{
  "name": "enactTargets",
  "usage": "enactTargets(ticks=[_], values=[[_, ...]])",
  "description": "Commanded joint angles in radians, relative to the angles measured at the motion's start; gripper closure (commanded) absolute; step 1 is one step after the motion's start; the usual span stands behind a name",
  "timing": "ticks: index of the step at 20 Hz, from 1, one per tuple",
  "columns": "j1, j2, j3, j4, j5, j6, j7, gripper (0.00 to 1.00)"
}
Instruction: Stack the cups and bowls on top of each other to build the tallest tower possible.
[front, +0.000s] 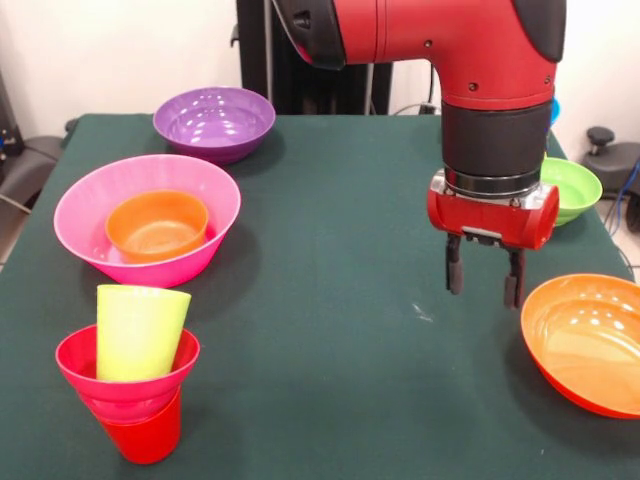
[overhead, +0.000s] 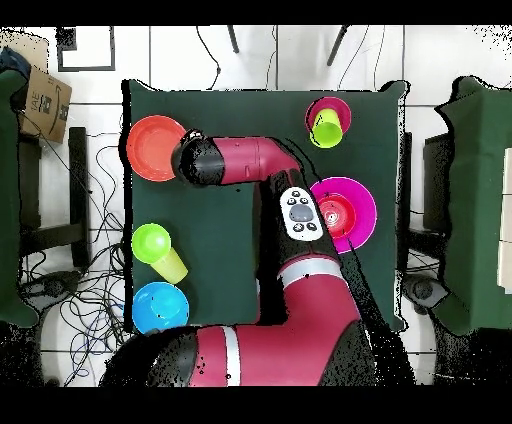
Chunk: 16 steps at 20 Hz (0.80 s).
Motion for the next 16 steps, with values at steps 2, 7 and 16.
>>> enactTargets(ticks=[2,7,16], values=[[0.026,0.051,-0.006,-0.032,0.081,-0.026,0.157,0.0],[0.039,0.051,-0.005,-0.034,0.128,-0.026,0.156,0.0],[0.077,0.074,-0.026,-0.037,0.182,-0.061,0.157,0.0]])
